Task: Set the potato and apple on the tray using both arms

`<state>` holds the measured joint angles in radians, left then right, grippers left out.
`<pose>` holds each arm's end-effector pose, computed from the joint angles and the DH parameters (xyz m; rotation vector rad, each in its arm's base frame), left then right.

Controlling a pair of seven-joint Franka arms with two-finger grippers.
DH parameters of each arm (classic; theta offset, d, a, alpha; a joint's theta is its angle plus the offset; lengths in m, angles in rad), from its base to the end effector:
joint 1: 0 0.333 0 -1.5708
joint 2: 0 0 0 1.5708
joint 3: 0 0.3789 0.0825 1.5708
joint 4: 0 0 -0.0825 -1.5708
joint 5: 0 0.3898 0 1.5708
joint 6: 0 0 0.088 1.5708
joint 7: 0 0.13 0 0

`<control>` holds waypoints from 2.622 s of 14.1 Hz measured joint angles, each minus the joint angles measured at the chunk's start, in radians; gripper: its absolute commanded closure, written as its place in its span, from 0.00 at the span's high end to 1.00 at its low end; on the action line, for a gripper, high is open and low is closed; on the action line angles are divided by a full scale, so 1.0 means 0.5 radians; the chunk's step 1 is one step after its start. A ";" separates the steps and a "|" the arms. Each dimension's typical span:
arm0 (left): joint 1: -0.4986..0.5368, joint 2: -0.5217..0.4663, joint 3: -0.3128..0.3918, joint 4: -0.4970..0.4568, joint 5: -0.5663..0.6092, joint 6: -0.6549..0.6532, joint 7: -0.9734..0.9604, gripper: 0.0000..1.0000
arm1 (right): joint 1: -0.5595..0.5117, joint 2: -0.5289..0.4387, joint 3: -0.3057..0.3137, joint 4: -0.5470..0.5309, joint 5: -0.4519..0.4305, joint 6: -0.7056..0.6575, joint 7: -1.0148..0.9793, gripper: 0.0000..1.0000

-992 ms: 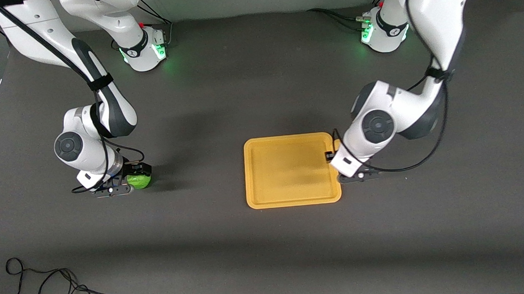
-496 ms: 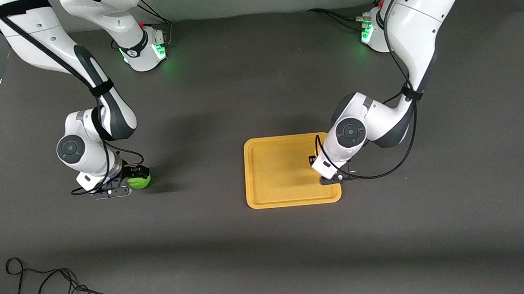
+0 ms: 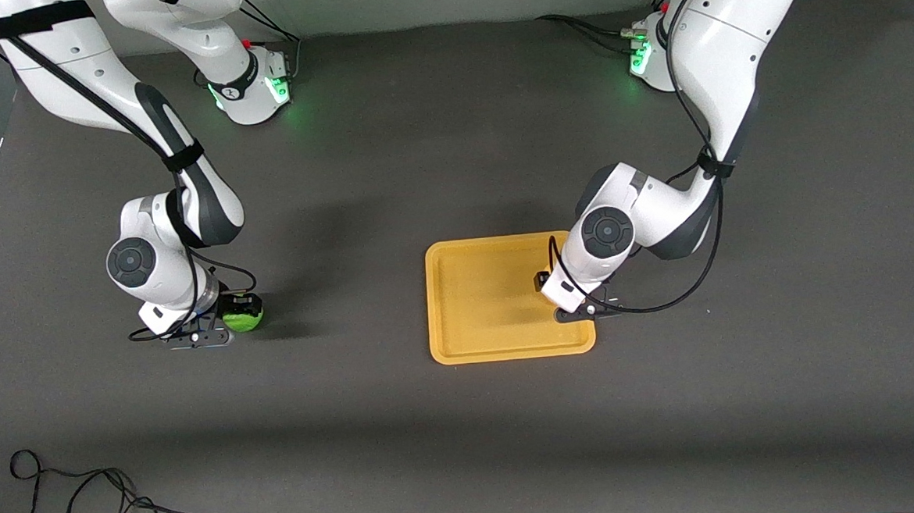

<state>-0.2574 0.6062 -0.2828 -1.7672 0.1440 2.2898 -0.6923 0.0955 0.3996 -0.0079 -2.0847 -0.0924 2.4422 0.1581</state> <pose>0.6071 -0.3336 0.2509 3.1222 0.1520 -0.1207 0.6072 0.0520 0.2582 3.0754 0.0031 -0.0528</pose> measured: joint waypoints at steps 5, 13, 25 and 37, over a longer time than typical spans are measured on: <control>0.007 -0.017 0.014 0.048 0.001 -0.005 -0.001 1.00 | 0.440 -0.048 0.015 0.470 0.009 -0.490 0.605 0.49; 0.355 -0.546 0.032 0.125 -0.020 -0.489 0.316 1.00 | 1.100 0.632 0.019 1.432 0.349 -0.530 1.301 0.48; 1.101 -0.973 0.049 0.124 -0.206 -0.747 1.285 1.00 | 1.294 1.140 -0.006 1.845 0.315 -0.403 1.684 1.00; 1.106 -1.037 0.038 0.195 -0.214 -0.903 1.291 1.00 | 0.892 0.256 -0.100 1.221 0.288 -0.654 1.199 1.00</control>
<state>0.2958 0.0877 -0.2640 -1.6698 0.0372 1.8384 -0.0467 0.5416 0.5274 -0.0581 -1.4741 0.0515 2.1152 0.7576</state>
